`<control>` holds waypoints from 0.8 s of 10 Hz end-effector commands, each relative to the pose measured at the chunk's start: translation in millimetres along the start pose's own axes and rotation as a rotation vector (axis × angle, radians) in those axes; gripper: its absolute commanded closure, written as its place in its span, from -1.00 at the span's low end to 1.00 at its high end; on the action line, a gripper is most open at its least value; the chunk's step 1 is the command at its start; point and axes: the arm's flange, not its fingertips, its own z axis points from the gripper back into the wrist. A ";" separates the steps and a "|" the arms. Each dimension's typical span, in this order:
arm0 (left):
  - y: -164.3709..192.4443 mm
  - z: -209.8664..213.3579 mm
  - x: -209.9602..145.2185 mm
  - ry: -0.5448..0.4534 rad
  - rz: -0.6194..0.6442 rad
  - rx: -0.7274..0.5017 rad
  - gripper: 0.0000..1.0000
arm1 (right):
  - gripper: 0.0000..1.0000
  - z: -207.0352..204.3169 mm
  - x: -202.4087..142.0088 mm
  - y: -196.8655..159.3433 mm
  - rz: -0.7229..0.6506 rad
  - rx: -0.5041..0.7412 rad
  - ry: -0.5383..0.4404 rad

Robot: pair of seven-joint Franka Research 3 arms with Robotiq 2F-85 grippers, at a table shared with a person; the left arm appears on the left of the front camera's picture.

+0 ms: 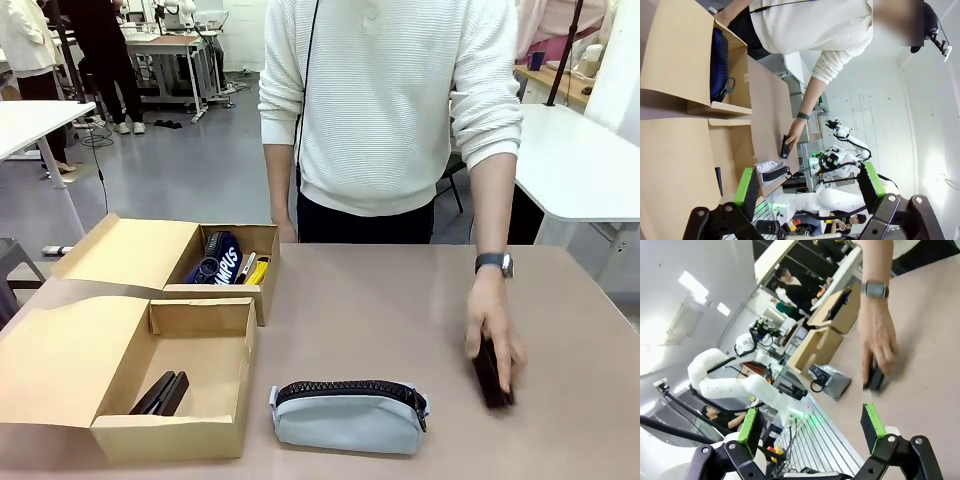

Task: Place items inside the box.
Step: Pick up a Pencil pouch or Stapler and place it inside the Mailer Box closest to the robot.

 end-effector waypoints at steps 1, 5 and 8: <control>-0.7 -1.6 -0.8 -0.008 -0.017 -0.022 -1.00 | -1.00 -13.0 14.0 11.8 -0.007 -0.062 0.047; -0.7 -1.6 -0.8 -0.008 -0.017 -0.022 -1.00 | -1.00 -132.1 66.9 71.1 0.121 -0.242 0.416; -0.7 -1.6 -0.8 -0.008 -0.017 -0.022 -1.00 | -1.00 -275.0 77.3 118.2 0.249 -0.435 0.771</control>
